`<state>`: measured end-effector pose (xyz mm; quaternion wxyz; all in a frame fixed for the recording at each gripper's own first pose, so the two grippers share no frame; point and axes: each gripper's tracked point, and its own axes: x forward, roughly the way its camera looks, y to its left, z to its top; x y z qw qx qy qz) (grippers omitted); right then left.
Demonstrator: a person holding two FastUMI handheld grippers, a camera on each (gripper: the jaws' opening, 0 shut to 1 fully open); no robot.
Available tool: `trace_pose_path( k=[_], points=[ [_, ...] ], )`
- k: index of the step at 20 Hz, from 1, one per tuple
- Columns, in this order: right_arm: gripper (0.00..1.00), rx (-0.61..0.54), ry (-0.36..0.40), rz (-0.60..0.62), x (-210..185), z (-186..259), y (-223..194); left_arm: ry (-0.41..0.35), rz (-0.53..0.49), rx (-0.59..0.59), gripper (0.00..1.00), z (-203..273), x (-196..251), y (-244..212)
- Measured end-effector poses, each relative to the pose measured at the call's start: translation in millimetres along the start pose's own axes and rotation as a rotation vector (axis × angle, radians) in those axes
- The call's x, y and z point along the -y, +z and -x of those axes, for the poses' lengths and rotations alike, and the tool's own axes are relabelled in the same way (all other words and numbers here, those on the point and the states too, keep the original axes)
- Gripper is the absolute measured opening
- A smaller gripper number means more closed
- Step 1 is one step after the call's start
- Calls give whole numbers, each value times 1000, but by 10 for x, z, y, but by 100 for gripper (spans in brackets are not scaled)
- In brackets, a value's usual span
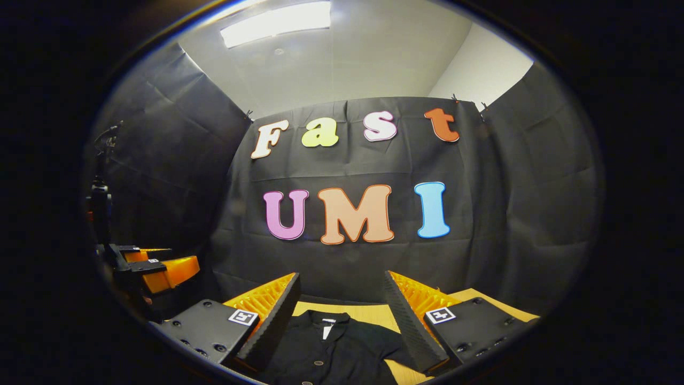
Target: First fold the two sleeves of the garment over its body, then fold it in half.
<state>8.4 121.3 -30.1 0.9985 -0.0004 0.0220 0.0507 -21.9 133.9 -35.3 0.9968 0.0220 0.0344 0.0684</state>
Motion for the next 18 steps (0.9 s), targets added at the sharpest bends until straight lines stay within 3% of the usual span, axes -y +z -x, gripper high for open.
trace_pose_path(
  k=[8,18],
  points=[
    [98,-24,40,-6,271,-193,-50,38,-8,6,92,-67,158,75],
    [98,-127,-87,121,1529,-253,-500,26,-11,-10,92,-159,568,7]
  ],
)
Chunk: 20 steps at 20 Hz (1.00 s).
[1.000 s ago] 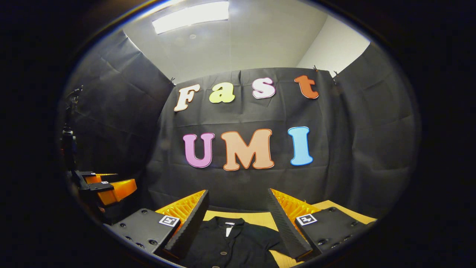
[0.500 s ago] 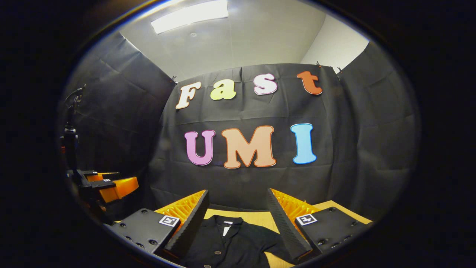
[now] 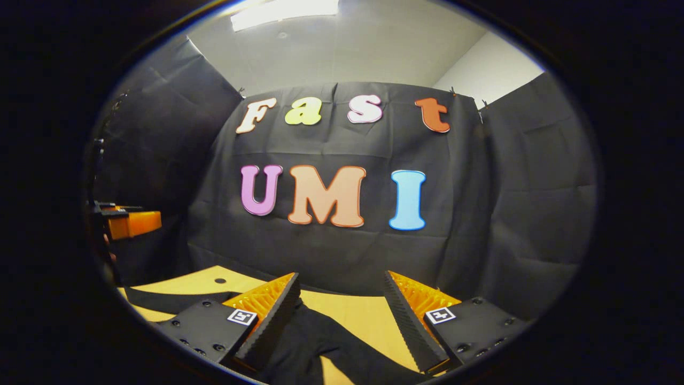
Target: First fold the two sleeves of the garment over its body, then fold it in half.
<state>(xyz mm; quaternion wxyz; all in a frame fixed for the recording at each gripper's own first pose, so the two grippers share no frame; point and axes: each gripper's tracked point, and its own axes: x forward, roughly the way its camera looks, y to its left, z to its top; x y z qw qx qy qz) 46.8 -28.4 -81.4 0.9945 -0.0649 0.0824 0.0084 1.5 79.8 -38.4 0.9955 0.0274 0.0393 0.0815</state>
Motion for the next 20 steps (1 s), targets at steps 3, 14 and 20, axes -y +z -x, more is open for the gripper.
trace_pose_path(
  k=[3,14,20],
  points=[
    [99,-77,-25,22,358,-56,-316,0,-7,-10,92,-7,97,-23],
    [98,-379,-67,5,1195,-59,-1673,-1,-42,-30,92,9,477,-98],
    [98,-595,-42,15,1475,142,-2543,17,-46,-49,92,53,682,-169]
  ],
)
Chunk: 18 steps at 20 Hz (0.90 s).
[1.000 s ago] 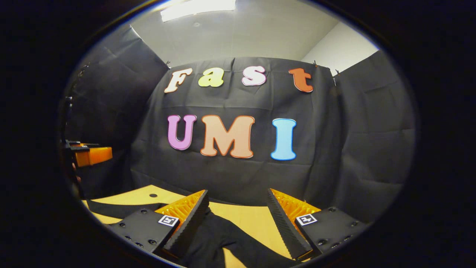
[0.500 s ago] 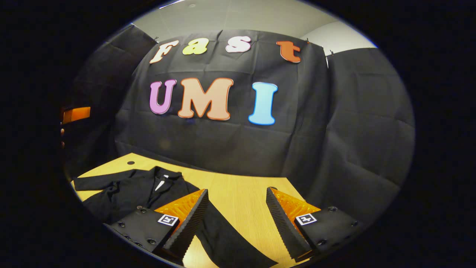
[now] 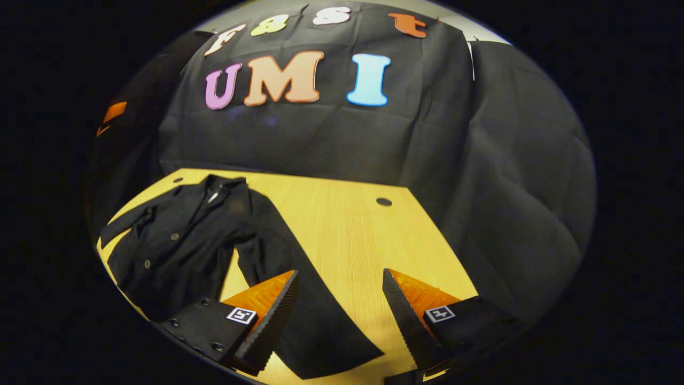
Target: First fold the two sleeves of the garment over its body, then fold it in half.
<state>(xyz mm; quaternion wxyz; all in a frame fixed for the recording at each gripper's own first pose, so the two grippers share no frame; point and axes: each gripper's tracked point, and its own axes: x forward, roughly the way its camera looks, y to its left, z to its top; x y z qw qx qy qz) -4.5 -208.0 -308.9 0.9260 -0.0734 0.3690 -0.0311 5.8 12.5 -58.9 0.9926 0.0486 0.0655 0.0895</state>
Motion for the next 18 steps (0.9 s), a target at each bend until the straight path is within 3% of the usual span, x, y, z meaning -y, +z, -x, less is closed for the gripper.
trace_pose_path(
  k=[3,11,16,18],
  points=[
    [99,-104,27,-9,40,-85,-338,1,-2,-16,92,33,143,-52],
    [100,-235,80,-19,94,-87,-997,-9,-2,-30,93,143,497,-93],
    [100,-282,95,-68,50,-72,-1215,-10,2,-33,92,174,559,-68],
    [96,-277,96,-97,22,-85,-1204,-22,5,-32,92,170,607,-56]
  ],
)
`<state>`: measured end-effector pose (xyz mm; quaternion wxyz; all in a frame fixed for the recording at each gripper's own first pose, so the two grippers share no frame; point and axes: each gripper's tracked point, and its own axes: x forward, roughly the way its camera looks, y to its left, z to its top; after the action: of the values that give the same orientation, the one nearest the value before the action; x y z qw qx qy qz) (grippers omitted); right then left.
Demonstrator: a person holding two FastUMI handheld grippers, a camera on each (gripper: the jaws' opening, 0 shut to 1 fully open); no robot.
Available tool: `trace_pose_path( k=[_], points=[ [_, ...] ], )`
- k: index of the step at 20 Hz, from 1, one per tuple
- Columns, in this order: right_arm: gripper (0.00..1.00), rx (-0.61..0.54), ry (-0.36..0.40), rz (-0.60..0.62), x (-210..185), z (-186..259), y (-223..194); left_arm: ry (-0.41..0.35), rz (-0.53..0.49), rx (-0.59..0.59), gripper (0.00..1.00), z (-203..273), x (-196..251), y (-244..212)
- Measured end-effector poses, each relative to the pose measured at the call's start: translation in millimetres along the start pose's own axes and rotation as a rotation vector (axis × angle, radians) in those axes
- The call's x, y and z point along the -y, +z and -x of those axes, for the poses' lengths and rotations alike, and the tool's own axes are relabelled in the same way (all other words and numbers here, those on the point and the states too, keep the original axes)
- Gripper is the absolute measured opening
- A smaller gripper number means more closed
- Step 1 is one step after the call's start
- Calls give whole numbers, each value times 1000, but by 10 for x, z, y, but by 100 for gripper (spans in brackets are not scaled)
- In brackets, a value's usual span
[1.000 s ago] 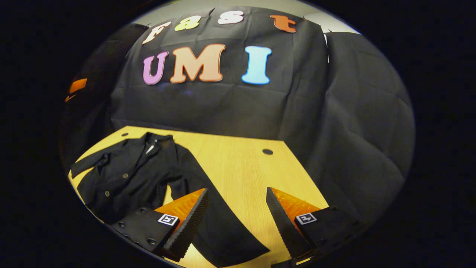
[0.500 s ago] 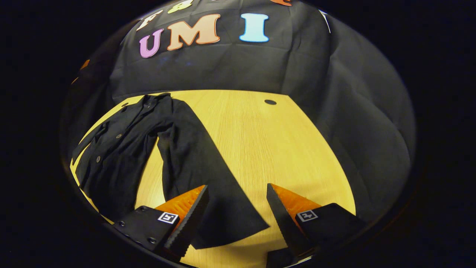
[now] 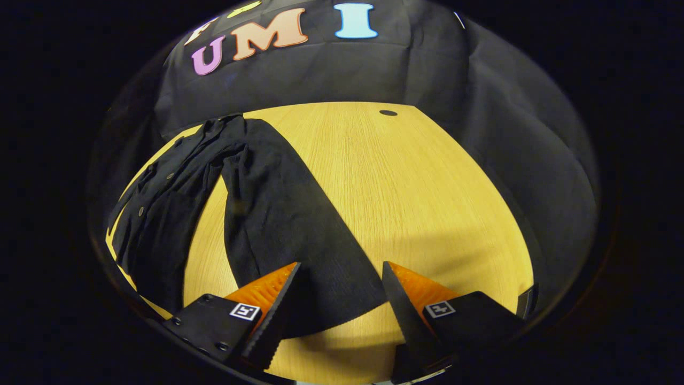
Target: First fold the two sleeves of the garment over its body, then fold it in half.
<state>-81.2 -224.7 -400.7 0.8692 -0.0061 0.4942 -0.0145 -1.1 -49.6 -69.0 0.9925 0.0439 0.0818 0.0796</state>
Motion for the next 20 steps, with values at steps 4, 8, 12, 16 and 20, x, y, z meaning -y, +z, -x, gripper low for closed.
trace_pose_path(
  k=[4,8,12,16,20],
  points=[
    [51,23,26,21,-205,-20,-15,-38,18,16,93,-56,32,2],
    [5,21,-28,-30,-278,-34,-38,-51,25,10,92,-76,-146,-14],
    [3,75,-25,-135,-459,52,138,-30,2,10,92,-114,-517,9],
    [2,198,-23,-210,-670,192,651,-2,-5,9,92,-130,-854,16],
    [3,302,-12,-235,-869,328,1215,21,-3,7,93,-120,-1143,-3]
  ],
)
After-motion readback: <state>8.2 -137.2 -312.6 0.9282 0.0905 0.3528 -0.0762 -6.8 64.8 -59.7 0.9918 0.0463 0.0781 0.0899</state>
